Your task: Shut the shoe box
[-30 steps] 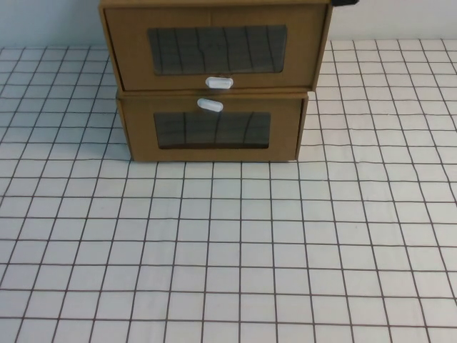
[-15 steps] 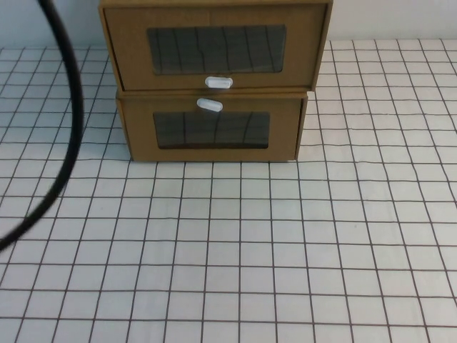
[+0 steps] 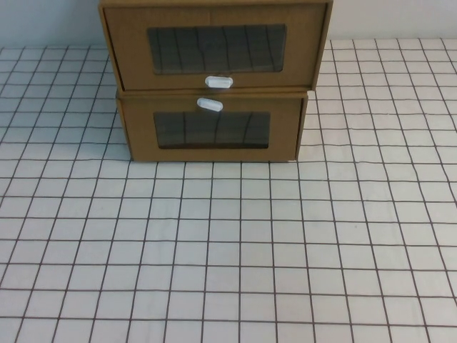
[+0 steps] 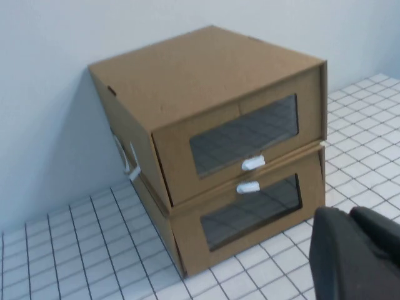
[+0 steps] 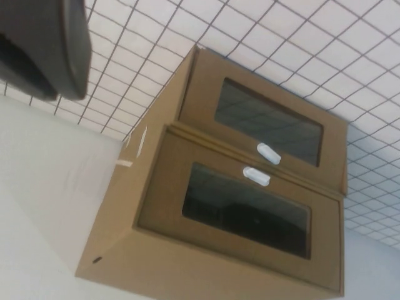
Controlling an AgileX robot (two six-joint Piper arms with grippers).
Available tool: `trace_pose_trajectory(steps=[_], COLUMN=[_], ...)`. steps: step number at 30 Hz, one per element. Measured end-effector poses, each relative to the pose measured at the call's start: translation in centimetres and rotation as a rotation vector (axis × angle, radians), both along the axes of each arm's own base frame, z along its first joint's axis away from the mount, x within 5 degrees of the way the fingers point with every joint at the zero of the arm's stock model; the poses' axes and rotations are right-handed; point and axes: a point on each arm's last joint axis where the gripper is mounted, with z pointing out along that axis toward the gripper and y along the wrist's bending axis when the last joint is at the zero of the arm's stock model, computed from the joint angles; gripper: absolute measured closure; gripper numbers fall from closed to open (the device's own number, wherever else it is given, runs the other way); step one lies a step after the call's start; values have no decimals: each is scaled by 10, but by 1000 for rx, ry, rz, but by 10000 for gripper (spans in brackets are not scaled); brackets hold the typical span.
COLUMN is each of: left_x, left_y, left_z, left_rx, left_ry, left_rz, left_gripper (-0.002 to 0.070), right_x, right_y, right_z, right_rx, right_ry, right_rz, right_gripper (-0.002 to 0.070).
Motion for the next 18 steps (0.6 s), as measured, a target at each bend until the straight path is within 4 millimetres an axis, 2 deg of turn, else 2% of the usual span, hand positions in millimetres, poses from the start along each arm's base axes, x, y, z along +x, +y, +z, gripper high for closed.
trace_pose_trajectory(steps=[7, 18], left_x=[21, 30], left_y=[-3, -4], left_z=[-42, -67], left_rx=[-65, -87], left_ry=[160, 261], left_rz=[40, 61], left_gripper=[679, 679], right_x=[2, 5], right_y=[1, 5], right_z=[-24, -60], right_rx=[-35, -122], right_ry=[82, 283], right_rz=[5, 28], right_gripper=[689, 689])
